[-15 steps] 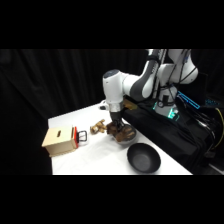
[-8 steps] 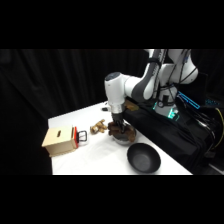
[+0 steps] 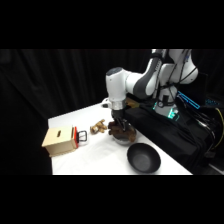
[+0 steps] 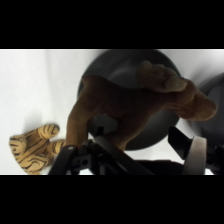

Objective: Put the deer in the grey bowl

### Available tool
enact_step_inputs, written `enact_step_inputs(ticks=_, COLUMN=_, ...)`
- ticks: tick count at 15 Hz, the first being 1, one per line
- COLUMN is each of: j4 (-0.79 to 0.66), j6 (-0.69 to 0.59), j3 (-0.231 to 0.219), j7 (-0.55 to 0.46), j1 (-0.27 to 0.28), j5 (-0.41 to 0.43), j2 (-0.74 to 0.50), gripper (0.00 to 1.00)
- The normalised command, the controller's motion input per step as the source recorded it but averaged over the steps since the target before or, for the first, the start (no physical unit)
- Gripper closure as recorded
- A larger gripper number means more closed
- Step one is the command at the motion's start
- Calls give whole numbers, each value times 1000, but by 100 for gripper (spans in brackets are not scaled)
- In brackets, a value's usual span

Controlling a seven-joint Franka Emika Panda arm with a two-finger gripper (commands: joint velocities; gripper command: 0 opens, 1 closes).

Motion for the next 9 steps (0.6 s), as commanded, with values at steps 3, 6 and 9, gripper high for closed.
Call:
enact_step_inputs(ticks=3, j4=-241, j6=-225, j3=-16, j7=84, j1=-9, j5=-113, j2=-669, gripper=0)
enact_step_inputs(ticks=6, j4=-148, j6=-261, j3=-8, j7=41, j1=-43, j5=-61, j2=-660, gripper=0)
enact_step_inputs(ticks=9, j4=-15, j6=-165, j3=-7, j7=-27, j1=-41, j5=56, j2=-475, gripper=0)
